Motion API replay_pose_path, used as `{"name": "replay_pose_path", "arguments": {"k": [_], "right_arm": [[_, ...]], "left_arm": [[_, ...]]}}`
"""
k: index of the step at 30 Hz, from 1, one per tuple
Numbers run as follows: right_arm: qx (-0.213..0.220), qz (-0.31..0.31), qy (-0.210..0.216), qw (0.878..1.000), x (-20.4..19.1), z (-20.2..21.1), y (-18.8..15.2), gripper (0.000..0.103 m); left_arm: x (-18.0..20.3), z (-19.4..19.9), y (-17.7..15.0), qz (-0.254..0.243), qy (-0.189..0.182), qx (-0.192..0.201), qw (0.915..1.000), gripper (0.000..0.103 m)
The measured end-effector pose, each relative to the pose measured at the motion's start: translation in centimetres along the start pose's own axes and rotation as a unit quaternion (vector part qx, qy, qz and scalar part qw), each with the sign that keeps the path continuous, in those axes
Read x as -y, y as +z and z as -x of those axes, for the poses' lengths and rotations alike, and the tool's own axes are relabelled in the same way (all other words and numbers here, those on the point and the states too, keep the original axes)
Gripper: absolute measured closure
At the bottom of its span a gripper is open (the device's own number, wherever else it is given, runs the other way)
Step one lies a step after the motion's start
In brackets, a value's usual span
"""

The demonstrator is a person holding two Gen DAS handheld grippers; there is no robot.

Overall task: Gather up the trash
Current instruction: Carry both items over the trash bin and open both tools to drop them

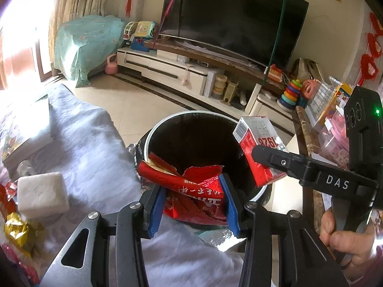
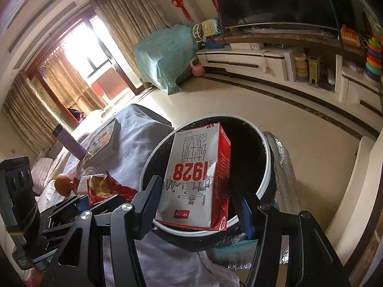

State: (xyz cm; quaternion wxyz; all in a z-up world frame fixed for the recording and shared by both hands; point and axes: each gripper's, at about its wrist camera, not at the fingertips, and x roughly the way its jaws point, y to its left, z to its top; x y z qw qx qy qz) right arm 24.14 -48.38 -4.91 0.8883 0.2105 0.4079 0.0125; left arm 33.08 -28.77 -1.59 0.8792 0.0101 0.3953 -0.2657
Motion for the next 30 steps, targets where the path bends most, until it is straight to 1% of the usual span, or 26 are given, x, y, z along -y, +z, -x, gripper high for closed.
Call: {"name": "replay_pose_path", "arguments": {"k": [12, 15, 16, 19, 21, 23, 26, 28, 30], "right_arm": [[-0.023, -0.008, -0.007, 1.000, 1.4, -1.7, 0.8, 0.044], [-0.027, -0.014, -0.009, 1.000, 1.8, -2.1, 1.0, 0.044], [-0.027, -0.017, -0.007, 0.999, 1.9, -2.2, 1.0, 0.042], [-0.023, -0.030, -0.004, 0.999, 2.3, -2.1, 1.2, 0.042], [-0.019, -0.036, -0.001, 0.999, 2.6, -1.8, 1.4, 0.041], [-0.012, -0.039, -0.002, 0.999, 2.7, -1.3, 1.4, 0.041], [-0.004, -0.045, 0.004, 0.999, 2.7, -0.6, 1.1, 0.036], [0.001, -0.047, 0.005, 0.999, 2.5, -0.2, 0.9, 0.035], [0.009, -0.049, 0.007, 0.999, 2.1, 0.3, 0.5, 0.033]], "left_arm": [[0.8, -3.3, 2.2, -0.013, -0.001, -0.018, 0.9998, 0.060], [0.9, -4.0, 2.7, -0.014, 0.001, -0.020, 0.9997, 0.053], [0.9, -4.3, 2.9, -0.013, 0.005, -0.021, 0.9997, 0.047], [0.8, -4.2, 2.9, -0.007, 0.008, -0.021, 0.9997, 0.038], [0.6, -4.1, 2.7, -0.004, 0.011, -0.020, 0.9997, 0.035], [0.2, -3.8, 2.3, 0.000, 0.011, -0.019, 0.9998, 0.035], [-0.2, -3.1, 1.5, 0.006, 0.010, -0.016, 0.9998, 0.035], [-0.4, -2.5, 1.0, 0.012, 0.004, -0.011, 0.9999, 0.032], [-0.2, -2.1, 0.6, 0.015, -0.001, -0.003, 0.9999, 0.032]]}}
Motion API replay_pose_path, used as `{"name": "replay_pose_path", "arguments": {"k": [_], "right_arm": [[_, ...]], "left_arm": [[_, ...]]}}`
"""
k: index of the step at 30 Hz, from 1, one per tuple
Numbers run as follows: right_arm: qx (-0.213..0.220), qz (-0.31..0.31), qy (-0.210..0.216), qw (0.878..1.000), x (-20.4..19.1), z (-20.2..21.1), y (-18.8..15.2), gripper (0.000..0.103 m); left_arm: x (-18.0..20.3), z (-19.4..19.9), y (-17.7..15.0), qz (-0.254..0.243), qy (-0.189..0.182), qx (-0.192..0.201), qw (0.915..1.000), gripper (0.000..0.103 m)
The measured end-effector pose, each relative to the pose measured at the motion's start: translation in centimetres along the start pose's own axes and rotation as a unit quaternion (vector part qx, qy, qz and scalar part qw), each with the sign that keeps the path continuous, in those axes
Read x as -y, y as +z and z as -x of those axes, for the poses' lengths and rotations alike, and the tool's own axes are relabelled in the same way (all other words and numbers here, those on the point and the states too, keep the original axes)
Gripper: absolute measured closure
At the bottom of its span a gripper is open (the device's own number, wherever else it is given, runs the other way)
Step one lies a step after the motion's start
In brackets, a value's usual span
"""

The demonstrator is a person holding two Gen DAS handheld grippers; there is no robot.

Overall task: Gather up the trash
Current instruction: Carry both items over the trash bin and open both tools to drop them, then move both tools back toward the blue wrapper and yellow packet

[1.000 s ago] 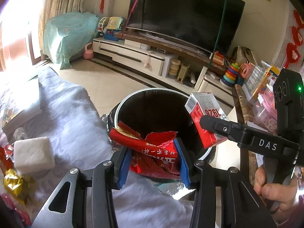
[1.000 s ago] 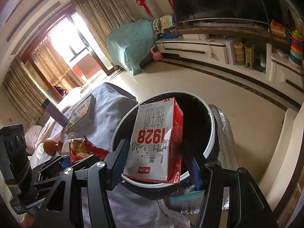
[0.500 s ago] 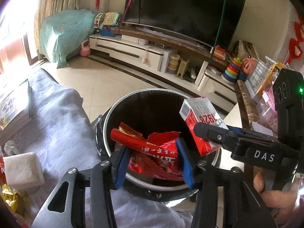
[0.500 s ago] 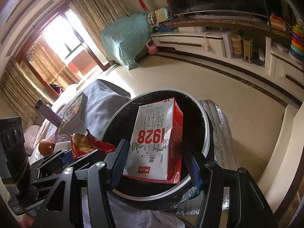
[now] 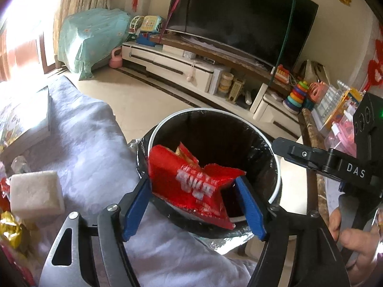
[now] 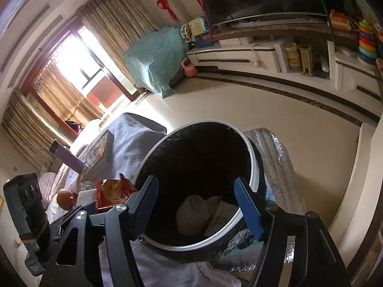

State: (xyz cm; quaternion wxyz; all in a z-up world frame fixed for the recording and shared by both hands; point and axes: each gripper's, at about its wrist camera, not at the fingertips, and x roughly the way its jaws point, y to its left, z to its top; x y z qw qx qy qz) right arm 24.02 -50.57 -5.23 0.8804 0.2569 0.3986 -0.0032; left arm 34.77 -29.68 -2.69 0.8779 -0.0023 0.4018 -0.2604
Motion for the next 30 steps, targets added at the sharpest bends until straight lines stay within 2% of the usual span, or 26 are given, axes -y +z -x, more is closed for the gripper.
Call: {"name": "replay_pose_path", "arguments": {"k": [6, 9, 14, 19, 30], "right_arm": [[0.029, -0.007, 0.002, 1.000, -0.4, 2.1, -0.4, 0.033], [0.033, -0.005, 0.000, 0.999, -0.7, 2.8, -0.5, 0.030], [0.036, -0.002, 0.009, 0.999, -1.5, 3.4, -1.5, 0.027], [0.028, 0.015, 0.021, 0.999, -3.2, 3.3, -3.5, 0.017], [-0.021, 0.072, 0.073, 0.994, -9.5, 0.4, -8.9, 0.016]], "left_arm": [[0.8, 0.0, -0.1, -0.015, -0.004, 0.004, 0.9999, 0.032], [0.7, 0.6, -0.4, -0.019, -0.006, 0.008, 0.9998, 0.032], [-0.5, 2.0, -2.0, -0.003, -0.005, 0.008, 1.0000, 0.032], [-2.3, 4.8, -5.2, 0.022, 0.002, 0.010, 0.9997, 0.032], [-7.2, 13.4, -12.8, 0.067, 0.060, 0.019, 0.9958, 0.032]]}}
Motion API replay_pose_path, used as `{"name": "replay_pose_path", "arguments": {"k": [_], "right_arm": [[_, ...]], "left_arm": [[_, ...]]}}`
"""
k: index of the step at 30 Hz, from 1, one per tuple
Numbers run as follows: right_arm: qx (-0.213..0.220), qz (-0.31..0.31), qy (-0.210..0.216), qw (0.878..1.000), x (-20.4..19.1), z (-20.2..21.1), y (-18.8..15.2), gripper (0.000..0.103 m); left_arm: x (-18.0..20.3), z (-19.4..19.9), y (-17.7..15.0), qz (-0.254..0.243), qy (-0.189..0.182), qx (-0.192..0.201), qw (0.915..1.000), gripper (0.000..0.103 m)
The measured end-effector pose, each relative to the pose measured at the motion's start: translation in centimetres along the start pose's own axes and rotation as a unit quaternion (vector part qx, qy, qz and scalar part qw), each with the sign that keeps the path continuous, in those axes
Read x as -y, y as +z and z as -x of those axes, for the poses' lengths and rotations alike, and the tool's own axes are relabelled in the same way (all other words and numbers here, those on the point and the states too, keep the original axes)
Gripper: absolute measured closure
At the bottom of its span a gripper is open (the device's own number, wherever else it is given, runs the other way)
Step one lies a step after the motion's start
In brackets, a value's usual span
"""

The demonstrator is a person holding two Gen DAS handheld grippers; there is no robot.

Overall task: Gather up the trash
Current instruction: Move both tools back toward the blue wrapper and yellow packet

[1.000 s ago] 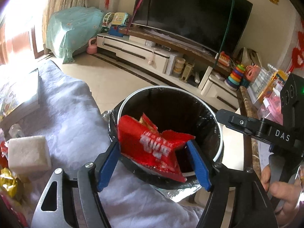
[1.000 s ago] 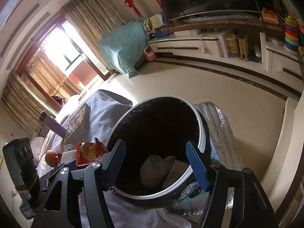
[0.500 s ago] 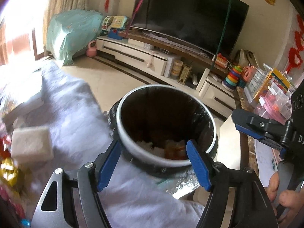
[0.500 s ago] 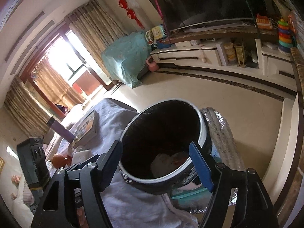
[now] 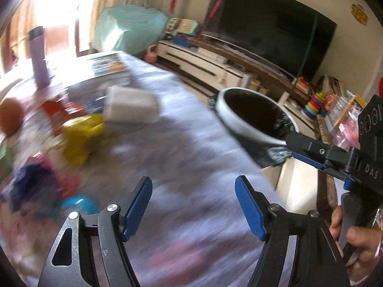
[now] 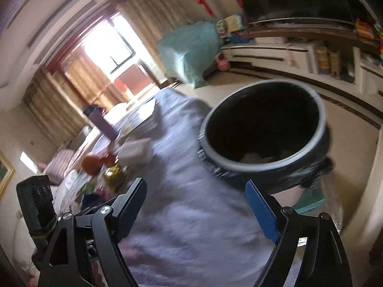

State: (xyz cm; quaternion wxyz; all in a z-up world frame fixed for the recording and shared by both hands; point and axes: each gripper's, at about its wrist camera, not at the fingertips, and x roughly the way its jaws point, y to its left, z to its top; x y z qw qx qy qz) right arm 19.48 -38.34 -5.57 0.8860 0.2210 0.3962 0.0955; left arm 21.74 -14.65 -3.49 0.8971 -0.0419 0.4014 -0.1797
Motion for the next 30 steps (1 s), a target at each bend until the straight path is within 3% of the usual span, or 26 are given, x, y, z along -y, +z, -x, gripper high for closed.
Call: {"name": "replay_pose_path", "arguments": {"k": [12, 16, 23, 30], "right_arm": [[-0.010, 0.059, 0.040, 0.997, -6.4, -2.8, -3.6, 0.015], [-0.037, 0.057, 0.048, 0.997, -7.7, -4.1, -4.4, 0.015], [-0.045, 0.057, 0.048, 0.996, -9.4, -4.8, -4.9, 0.015], [-0.056, 0.045, 0.064, 0.995, -10.1, -6.3, -4.5, 0.015]], "left_arm": [[-5.4, 8.2, -3.6, 0.057, 0.049, 0.041, 0.9964, 0.032], [-6.6, 9.5, -4.4, 0.058, 0.058, 0.046, 0.9956, 0.032], [-9.0, 10.1, -4.8, 0.071, 0.065, 0.045, 0.9944, 0.032], [-10.7, 10.4, -4.6, 0.050, 0.075, 0.052, 0.9946, 0.032]]}}
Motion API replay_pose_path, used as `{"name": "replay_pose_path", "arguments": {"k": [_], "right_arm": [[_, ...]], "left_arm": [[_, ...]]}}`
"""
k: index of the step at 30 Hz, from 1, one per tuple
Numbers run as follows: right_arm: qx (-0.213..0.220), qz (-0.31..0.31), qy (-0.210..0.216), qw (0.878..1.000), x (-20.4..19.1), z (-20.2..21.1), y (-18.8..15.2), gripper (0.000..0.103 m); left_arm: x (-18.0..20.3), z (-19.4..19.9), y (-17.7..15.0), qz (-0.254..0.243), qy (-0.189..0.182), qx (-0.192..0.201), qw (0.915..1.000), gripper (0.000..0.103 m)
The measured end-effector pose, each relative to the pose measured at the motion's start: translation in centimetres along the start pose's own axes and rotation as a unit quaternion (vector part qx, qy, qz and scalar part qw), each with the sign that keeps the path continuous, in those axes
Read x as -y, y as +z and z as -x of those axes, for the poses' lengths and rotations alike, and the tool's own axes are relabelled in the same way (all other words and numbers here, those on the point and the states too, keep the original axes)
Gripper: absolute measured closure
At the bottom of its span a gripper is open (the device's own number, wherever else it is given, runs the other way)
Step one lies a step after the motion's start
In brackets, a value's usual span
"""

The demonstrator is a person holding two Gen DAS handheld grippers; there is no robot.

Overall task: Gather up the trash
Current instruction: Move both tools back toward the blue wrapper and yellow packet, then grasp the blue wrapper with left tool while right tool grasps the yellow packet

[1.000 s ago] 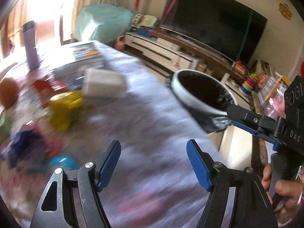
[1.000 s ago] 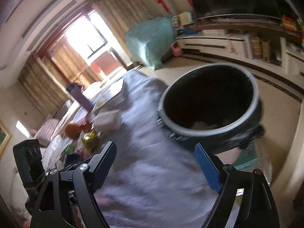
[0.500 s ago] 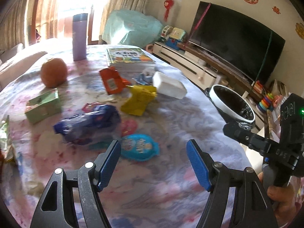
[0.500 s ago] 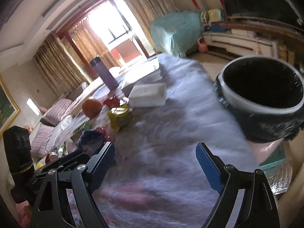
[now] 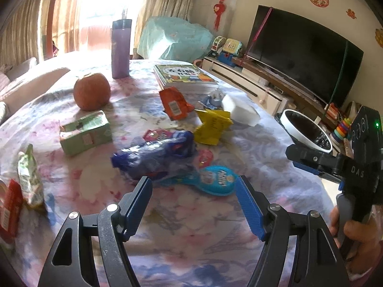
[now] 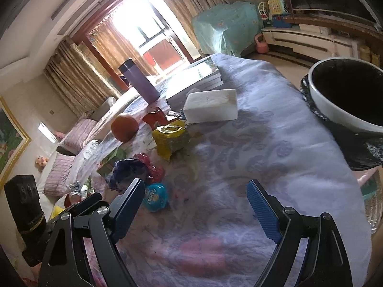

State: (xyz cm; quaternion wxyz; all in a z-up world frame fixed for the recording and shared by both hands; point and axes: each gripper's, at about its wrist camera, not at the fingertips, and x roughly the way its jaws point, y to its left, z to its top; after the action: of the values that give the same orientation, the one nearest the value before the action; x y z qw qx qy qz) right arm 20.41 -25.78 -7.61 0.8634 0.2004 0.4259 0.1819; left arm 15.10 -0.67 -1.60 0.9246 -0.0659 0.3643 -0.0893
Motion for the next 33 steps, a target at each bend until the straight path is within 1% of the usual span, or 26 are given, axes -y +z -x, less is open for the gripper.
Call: {"name": "replay_pose_path", "arguments": {"k": [2, 7, 9, 11, 14, 17, 18, 21, 24, 25, 26, 27, 28, 30, 31, 32, 33], "right_arm": [[-0.003, 0.002, 0.001, 1.000, -0.2, -0.4, 0.0, 0.015], [-0.014, 0.013, 0.005, 1.000, -1.1, -1.9, 0.2, 0.015], [-0.020, 0.019, 0.008, 1.000, -1.5, -2.5, 0.4, 0.015], [-0.023, 0.025, 0.011, 0.999, -2.0, -3.2, 0.6, 0.015], [-0.027, 0.028, 0.017, 0.999, -2.4, -4.1, 1.1, 0.015], [-0.029, 0.024, 0.023, 0.999, -2.5, -5.2, 1.7, 0.015], [-0.031, 0.021, 0.026, 0.999, -2.5, -5.6, 2.0, 0.015], [-0.035, 0.016, 0.032, 0.999, -2.6, -6.8, 2.7, 0.016], [-0.035, 0.018, 0.031, 0.999, -2.9, -8.0, 3.2, 0.016], [-0.034, 0.016, 0.030, 0.999, -2.9, -8.5, 3.4, 0.017], [-0.034, 0.014, 0.029, 0.999, -2.9, -8.8, 3.6, 0.020], [-0.035, 0.012, 0.029, 0.999, -2.9, -9.1, 3.7, 0.021], [-0.036, 0.010, 0.029, 0.999, -2.8, -9.5, 3.8, 0.024], [-0.038, 0.008, 0.028, 0.999, -2.7, -10.0, 3.9, 0.035], [-0.040, 0.011, 0.026, 0.999, -2.7, -10.3, 3.9, 0.050], [-0.042, 0.014, 0.029, 0.999, -2.8, -10.3, 3.8, 0.061], [-0.040, 0.016, 0.034, 0.999, -2.9, -10.1, 3.7, 0.062]], "left_arm": [[-0.5, -0.2, 0.2, -0.011, 0.000, 0.002, 0.9999, 0.030], [-1.2, -0.9, 0.9, -0.062, -0.002, 0.001, 0.9981, 0.028], [-1.5, -1.3, 1.4, -0.087, -0.002, 0.001, 0.9962, 0.027], [-1.6, -1.7, 1.8, -0.115, -0.005, -0.003, 0.9933, 0.023], [-2.0, -2.7, 2.5, -0.142, -0.005, -0.017, 0.9897, 0.023], [-2.4, -4.0, 3.0, -0.159, -0.006, -0.034, 0.9866, 0.023], [-2.6, -4.6, 3.2, -0.165, -0.012, -0.043, 0.9854, 0.023], [-2.9, -6.1, 3.4, -0.168, -0.013, -0.061, 0.9838, 0.023], [-2.8, -7.1, 3.5, -0.168, -0.012, -0.063, 0.9838, 0.025], [-2.9, -7.4, 3.5, -0.165, -0.015, -0.063, 0.9842, 0.025], [-2.9, -7.4, 3.6, -0.161, -0.018, -0.060, 0.9850, 0.026], [-2.9, -7.4, 3.5, -0.155, -0.022, -0.058, 0.9860, 0.029], [-3.0, -7.5, 3.5, -0.149, -0.026, -0.059, 0.9867, 0.039], [-3.1, -7.8, 3.4, -0.134, -0.026, -0.069, 0.9883, 0.049], [-3.1, -7.8, 3.3, -0.129, -0.025, -0.070, 0.9888, 0.058], [-3.0, -7.8, 3.3, -0.126, -0.024, -0.070, 0.9893, 0.058], [-3.0, -7.6, 3.2, -0.123, -0.025, -0.068, 0.9898, 0.061]]}}
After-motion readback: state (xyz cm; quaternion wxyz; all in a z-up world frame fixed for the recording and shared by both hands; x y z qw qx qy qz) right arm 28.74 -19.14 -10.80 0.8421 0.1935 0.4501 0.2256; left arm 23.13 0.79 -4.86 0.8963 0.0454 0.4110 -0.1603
